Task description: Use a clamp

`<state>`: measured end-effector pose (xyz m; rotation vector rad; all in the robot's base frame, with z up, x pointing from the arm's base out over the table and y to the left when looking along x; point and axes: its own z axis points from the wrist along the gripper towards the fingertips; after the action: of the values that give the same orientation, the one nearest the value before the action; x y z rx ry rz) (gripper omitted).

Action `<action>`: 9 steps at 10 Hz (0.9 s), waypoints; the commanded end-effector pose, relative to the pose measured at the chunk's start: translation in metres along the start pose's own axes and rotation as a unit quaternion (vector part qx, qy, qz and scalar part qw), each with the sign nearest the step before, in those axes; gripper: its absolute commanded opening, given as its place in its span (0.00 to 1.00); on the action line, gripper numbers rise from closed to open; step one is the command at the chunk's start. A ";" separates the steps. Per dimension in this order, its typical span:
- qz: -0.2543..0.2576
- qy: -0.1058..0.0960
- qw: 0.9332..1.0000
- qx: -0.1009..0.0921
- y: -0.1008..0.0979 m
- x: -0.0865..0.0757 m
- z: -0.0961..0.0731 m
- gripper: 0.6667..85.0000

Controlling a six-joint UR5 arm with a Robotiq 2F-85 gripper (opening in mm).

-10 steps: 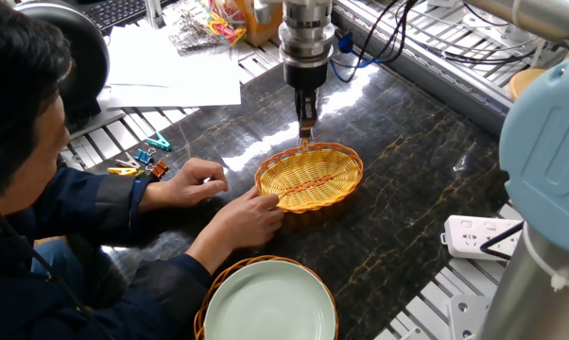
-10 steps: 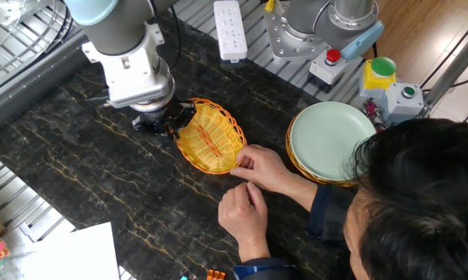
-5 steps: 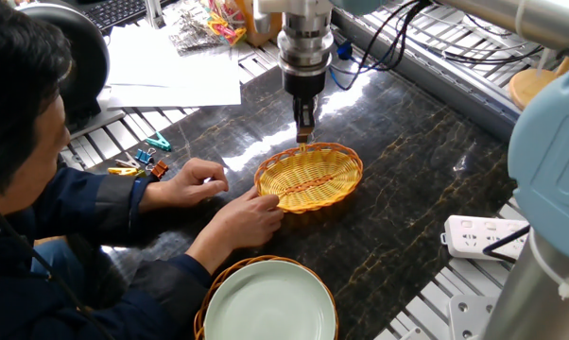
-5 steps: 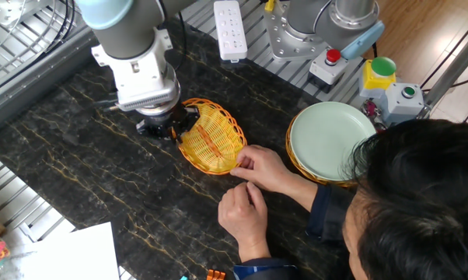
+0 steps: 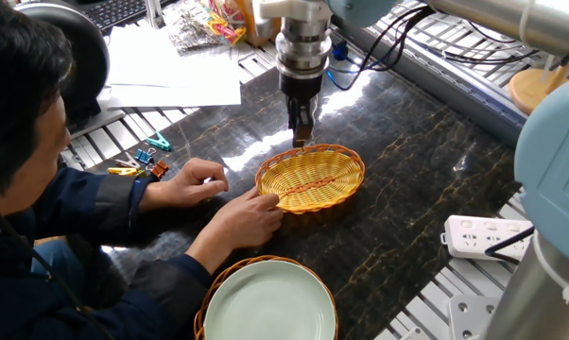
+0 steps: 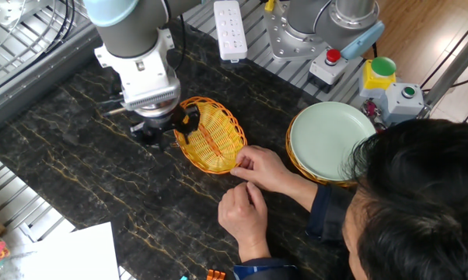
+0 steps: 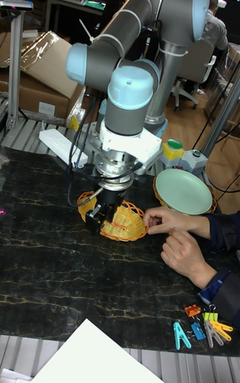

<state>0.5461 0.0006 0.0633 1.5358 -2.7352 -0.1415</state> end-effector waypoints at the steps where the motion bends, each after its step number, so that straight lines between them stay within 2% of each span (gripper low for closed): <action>1: 0.008 0.010 1.000 -0.002 -0.005 0.003 -0.026 1.00; 2: 0.026 0.029 0.999 0.017 -0.019 0.013 -0.046 0.93; 3: 0.083 0.042 0.995 0.030 -0.026 0.021 -0.068 0.62; 4: 0.179 0.028 0.983 0.024 -0.019 0.011 -0.084 0.26; 5: 0.291 0.018 0.956 0.034 -0.019 0.000 -0.095 0.00; 6: 0.336 0.011 0.940 0.055 -0.026 -0.005 -0.103 0.00; 8: 0.387 -0.013 0.920 0.049 -0.029 -0.021 -0.117 0.00; 9: 0.416 -0.025 0.908 0.053 -0.037 -0.025 -0.126 0.00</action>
<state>0.5800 -0.0139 0.1621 0.5784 -3.0982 0.0077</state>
